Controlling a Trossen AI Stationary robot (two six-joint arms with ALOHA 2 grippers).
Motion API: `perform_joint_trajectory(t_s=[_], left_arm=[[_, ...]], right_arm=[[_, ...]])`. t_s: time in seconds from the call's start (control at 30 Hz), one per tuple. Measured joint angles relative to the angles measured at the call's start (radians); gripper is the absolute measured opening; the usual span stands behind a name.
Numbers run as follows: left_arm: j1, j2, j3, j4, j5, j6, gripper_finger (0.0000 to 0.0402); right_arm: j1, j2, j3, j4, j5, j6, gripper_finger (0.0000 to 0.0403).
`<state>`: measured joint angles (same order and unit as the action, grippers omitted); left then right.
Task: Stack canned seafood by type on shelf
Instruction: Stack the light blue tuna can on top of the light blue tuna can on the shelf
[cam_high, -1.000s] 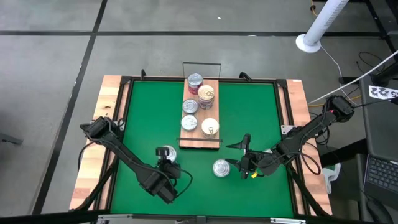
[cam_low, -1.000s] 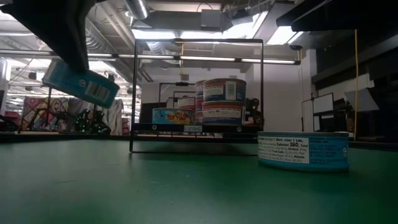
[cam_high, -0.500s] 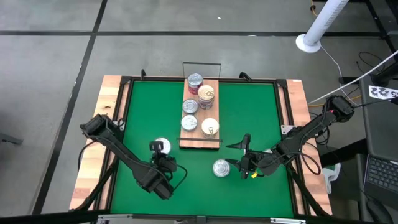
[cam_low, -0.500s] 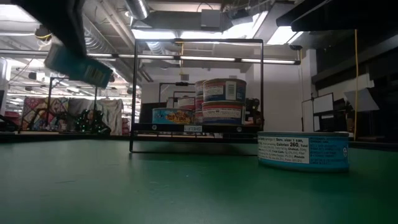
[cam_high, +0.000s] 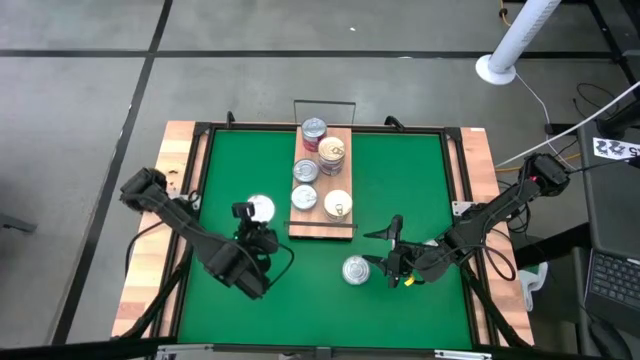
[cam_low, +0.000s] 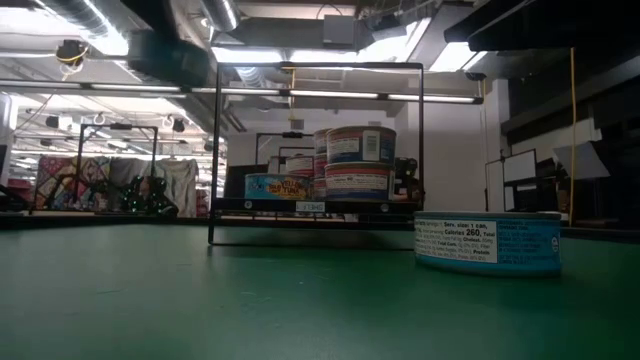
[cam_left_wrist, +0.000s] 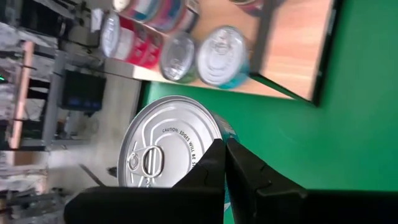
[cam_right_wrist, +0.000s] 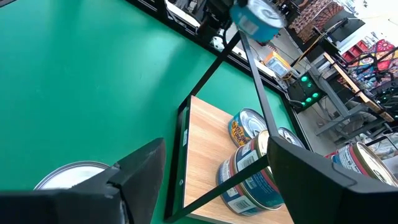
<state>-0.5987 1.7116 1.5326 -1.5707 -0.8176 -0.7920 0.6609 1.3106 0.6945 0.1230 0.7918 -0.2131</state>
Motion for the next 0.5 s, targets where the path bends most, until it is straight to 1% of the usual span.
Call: perform_joint_trajectory(t_s=[0.23, 0.5], left_arm=[[0.097, -0.009, 0.0, 0.033, -0.018, 0.156, 0.0], [0.206, -0.009, 0.0, 0.142, -0.018, 0.343, 0.0]], right_arm=[[0.0, 0.0, 0.0, 0.0, 0.0, -0.001, 0.028], [0.0, 0.0, 0.0, 0.0, 0.0, -0.001, 0.028]])
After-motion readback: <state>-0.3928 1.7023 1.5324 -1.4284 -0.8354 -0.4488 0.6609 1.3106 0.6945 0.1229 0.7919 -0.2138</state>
